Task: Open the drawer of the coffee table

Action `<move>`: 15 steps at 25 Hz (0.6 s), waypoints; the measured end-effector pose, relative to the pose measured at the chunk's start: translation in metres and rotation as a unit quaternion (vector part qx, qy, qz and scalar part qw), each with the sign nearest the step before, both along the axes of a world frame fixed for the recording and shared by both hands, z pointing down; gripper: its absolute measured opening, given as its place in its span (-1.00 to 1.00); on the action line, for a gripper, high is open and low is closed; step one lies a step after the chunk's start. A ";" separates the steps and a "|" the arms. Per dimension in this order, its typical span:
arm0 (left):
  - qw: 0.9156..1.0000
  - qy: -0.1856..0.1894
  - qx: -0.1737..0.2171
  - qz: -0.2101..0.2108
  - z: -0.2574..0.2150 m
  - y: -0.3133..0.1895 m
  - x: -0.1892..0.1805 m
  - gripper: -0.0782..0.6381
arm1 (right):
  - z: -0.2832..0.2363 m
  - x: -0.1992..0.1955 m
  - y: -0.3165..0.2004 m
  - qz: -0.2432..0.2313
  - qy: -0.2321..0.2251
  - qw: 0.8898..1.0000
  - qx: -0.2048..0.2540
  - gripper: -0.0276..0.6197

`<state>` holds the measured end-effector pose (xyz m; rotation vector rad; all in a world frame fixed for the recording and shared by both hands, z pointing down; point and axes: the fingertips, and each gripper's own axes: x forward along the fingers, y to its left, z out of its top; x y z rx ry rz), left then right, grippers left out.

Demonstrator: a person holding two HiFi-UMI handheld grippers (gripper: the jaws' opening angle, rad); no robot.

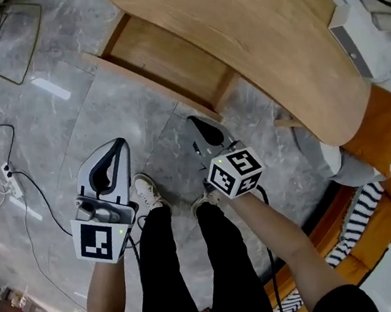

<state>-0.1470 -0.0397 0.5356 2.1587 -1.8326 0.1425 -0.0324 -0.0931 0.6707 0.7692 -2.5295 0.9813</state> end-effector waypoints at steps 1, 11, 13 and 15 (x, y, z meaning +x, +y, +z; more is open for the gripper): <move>1.000 0.002 -0.002 0.001 -0.011 0.000 0.004 -0.76 | -0.014 0.004 -0.001 0.000 0.000 1.000 0.000 -0.90; 1.000 0.019 0.001 0.017 -0.118 -0.012 0.028 -0.76 | -0.159 0.038 -0.031 0.024 -0.017 1.000 0.008 -0.90; 0.999 0.022 0.009 0.023 -0.141 -0.018 0.033 -0.76 | -0.187 0.050 -0.041 0.040 -0.015 0.999 0.019 -0.90; 0.999 0.021 0.018 0.027 -0.167 -0.025 0.033 -0.76 | -0.217 0.058 -0.051 0.056 -0.017 0.998 0.028 -0.90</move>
